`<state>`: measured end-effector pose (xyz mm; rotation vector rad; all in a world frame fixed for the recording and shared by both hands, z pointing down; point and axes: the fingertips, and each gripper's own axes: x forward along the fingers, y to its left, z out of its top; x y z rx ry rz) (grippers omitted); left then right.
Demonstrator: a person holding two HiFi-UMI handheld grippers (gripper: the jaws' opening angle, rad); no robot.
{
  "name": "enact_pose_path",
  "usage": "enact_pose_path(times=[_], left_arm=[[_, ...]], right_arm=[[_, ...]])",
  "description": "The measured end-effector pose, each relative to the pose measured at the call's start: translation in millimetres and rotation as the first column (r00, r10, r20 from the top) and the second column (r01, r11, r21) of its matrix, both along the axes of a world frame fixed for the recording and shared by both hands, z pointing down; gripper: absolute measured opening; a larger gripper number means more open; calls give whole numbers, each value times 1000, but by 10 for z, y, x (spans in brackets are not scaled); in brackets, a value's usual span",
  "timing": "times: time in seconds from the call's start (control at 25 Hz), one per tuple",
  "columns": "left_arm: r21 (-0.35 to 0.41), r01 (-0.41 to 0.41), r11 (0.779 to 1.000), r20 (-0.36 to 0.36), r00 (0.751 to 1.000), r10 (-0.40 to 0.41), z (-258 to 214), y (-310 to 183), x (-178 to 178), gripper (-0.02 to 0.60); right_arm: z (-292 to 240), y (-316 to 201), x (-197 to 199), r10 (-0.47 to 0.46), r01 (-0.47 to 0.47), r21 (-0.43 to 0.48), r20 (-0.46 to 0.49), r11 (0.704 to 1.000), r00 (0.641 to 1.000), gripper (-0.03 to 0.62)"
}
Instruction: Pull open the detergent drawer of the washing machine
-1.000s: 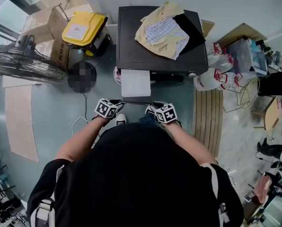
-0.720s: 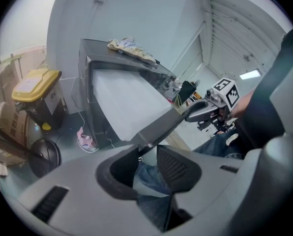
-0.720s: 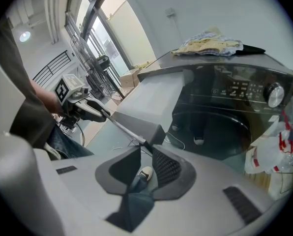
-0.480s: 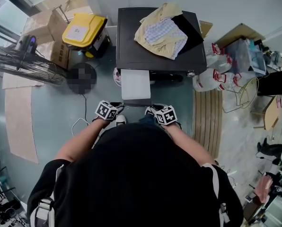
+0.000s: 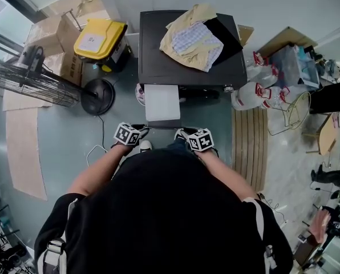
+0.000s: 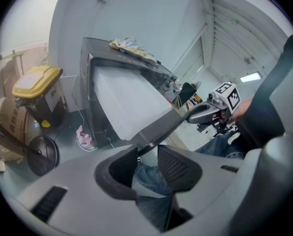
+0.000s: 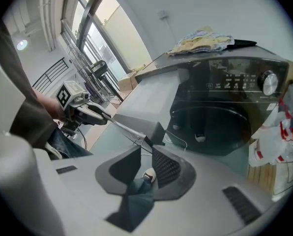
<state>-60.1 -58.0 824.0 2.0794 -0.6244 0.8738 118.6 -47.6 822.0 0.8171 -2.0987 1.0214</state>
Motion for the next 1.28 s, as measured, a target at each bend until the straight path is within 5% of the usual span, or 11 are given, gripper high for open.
enact_pose_path(times=[0.6,1.28], left_arm=[[21,7,1000,-11,1000,-7,-53,-22,-355,132],[130,139,982,-59,989,-133,-438,-483,-778,126]], right_arm=[[-156,-50,196,82,-82,21,22,996,996,75],[-595,-425,338,160,-161,132,20,978,987,51]])
